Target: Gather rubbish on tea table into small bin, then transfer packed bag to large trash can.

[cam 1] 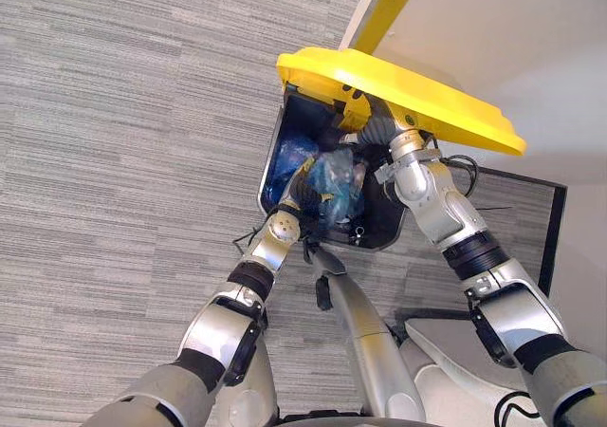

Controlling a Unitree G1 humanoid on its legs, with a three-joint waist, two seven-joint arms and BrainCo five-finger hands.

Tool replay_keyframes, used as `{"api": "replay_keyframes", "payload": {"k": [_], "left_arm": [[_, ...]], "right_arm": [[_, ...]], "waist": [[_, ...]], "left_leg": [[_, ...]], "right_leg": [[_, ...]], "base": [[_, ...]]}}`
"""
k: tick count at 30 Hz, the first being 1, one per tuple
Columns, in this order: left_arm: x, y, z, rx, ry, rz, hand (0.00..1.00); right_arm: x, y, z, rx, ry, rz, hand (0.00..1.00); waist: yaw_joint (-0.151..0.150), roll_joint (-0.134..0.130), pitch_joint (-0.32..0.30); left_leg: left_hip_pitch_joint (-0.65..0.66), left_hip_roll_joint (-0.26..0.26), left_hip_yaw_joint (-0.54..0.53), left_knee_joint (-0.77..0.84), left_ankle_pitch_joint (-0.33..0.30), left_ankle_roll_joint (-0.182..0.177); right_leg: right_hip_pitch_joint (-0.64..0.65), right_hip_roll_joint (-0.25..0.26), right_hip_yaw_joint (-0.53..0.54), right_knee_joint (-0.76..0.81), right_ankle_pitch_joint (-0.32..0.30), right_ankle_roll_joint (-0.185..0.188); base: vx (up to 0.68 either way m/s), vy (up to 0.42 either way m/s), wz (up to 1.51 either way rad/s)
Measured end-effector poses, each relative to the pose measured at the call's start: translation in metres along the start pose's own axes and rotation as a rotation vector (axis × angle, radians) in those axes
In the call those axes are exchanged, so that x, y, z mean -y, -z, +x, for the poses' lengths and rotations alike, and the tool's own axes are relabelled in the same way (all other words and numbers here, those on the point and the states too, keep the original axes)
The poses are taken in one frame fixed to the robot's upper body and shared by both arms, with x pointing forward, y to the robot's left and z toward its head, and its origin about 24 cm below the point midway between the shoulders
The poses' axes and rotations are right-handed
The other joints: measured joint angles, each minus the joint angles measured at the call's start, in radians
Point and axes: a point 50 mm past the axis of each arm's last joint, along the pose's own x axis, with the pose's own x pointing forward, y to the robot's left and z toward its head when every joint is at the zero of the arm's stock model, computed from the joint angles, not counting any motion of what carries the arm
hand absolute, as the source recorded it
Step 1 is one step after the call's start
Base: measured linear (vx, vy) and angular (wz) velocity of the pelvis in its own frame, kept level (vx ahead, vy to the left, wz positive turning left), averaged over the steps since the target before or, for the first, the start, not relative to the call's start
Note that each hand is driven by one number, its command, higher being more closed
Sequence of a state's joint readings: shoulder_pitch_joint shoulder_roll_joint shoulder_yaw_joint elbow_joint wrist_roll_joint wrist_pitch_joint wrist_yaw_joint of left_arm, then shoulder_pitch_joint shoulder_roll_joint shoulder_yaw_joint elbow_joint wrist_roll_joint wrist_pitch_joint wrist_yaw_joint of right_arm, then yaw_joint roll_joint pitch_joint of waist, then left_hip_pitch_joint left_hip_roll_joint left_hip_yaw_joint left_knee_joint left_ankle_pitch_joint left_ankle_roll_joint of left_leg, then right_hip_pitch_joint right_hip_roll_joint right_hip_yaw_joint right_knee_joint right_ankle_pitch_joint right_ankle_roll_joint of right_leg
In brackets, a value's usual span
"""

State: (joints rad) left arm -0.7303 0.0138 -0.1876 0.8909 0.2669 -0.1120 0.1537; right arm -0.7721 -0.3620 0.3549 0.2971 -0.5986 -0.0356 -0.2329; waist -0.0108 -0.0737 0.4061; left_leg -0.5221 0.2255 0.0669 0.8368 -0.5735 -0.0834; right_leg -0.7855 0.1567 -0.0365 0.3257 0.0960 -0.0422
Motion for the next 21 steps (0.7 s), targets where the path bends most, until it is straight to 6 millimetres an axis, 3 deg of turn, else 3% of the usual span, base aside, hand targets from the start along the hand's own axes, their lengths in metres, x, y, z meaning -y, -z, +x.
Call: {"api": "replay_keyframes", "payload": {"k": [2, 4, 6, 10, 13, 17, 21], "left_arm": [[0.002, 0.008, -0.006, -0.012, 0.000, -0.032, 0.00], [0.007, 0.027, -0.018, -0.058, 0.007, -0.071, 0.00], [0.007, 0.038, -0.027, -0.081, 0.002, -0.103, 0.00], [-0.007, 0.071, -0.059, -0.118, -0.047, -0.195, 0.00], [-0.030, 0.108, -0.091, -0.210, -0.170, -0.294, 0.00], [-0.060, 0.166, -0.154, -0.416, -0.371, -0.400, 0.00], [-0.059, 0.209, -0.211, -0.633, -0.447, -0.451, 0.00]], "right_arm": [[-0.007, 0.002, -0.012, -0.007, -0.019, 0.018, 0.00], [-0.023, 0.012, -0.031, -0.058, -0.086, 0.037, 0.00], [-0.034, 0.019, -0.046, -0.100, -0.132, 0.049, 0.00], [-0.064, 0.031, -0.086, -0.212, -0.250, 0.109, 0.00], [-0.083, 0.042, -0.110, -0.292, -0.328, 0.125, 0.00], [-0.092, 0.064, -0.138, -0.423, -0.387, 0.143, 0.00], [-0.101, 0.073, -0.156, -0.481, -0.457, 0.131, 0.00]], "waist": [[0.005, 0.002, -0.006], [0.006, 0.008, -0.071], [0.015, 0.009, -0.087], [0.026, 0.010, -0.151], [0.027, 0.009, -0.173], [0.031, 0.011, -0.205], [0.029, 0.024, -0.237]], "left_leg": [[0.042, -0.002, 0.007, -0.034, 0.012, -0.003], [0.062, -0.011, 0.012, -0.089, 0.035, -0.009], [0.115, -0.014, 0.013, -0.137, 0.051, -0.018], [0.238, -0.025, -0.014, -0.275, 0.111, -0.036], [0.341, -0.054, -0.038, -0.399, 0.174, -0.034], [0.429, -0.086, -0.042, -0.490, 0.207, -0.021], [0.480, -0.105, -0.069, -0.536, 0.220, 0.000]], "right_leg": [[0.029, -0.006, -0.026, -0.005, -0.003, -0.003], [0.039, -0.018, -0.042, -0.028, -0.008, -0.010], [0.074, -0.020, -0.046, -0.032, -0.019, -0.026], [0.160, -0.033, -0.074, -0.041, -0.055, -0.027], [0.240, -0.054, -0.083, -0.078, -0.060, -0.023], [0.303, -0.064, -0.077, -0.110, -0.061, -0.009], [0.347, -0.071, -0.074, -0.126, -0.054, 0.001]], "base": [[0.03, -0.022, 0.05], [0.07, -0.044, 0.11], [0.10, -0.029, 0.19], [0.12, -0.049, 0.36], [0.04, -0.051, 0.39], [-0.03, -0.019, 0.10], [-0.03, -0.004, 0.02]]}}
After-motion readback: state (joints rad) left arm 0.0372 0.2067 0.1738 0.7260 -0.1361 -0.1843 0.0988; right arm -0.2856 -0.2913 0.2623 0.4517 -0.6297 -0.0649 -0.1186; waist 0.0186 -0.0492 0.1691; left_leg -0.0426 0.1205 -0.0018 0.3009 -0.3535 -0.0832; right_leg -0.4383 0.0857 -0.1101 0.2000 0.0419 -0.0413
